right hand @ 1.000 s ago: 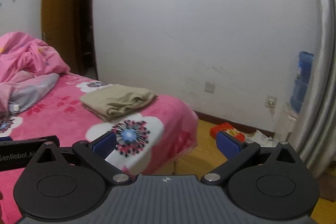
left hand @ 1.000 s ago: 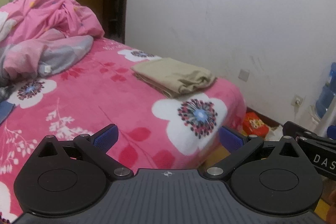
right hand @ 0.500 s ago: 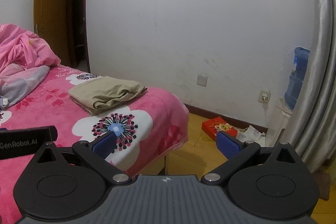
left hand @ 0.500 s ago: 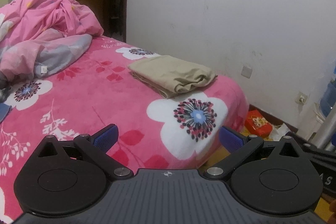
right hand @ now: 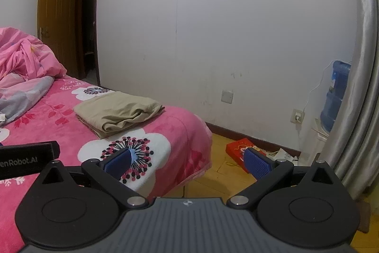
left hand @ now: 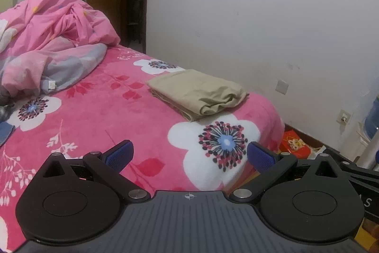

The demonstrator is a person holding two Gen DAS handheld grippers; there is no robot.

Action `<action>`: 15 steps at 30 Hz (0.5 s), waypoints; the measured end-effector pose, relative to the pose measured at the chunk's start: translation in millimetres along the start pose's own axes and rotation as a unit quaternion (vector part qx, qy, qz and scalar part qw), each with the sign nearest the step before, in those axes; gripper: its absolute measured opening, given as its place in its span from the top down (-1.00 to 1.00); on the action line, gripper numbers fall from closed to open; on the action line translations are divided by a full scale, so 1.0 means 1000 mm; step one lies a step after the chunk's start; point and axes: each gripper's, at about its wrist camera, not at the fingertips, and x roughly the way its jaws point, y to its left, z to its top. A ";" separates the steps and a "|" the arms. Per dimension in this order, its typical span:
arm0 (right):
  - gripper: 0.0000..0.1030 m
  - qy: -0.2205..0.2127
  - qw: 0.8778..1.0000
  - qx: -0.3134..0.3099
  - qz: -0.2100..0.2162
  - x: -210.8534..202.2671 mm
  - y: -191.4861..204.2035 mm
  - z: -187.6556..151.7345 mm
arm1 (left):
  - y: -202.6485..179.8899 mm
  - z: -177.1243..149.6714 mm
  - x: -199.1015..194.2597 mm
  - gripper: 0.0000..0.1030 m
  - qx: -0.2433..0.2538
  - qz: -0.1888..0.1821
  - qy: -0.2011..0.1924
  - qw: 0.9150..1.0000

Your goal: Fold clothes

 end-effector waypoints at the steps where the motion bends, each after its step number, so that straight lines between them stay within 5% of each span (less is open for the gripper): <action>1: -1.00 0.000 1.000 0.000 0.000 0.001 0.000 0.000 | 0.000 0.000 0.000 -1.00 0.000 0.002 0.000 1.000; 15: -1.00 -0.003 1.000 -0.004 -0.003 0.000 -0.001 0.001 | 0.004 0.002 -0.001 -1.00 0.000 0.021 0.002 1.000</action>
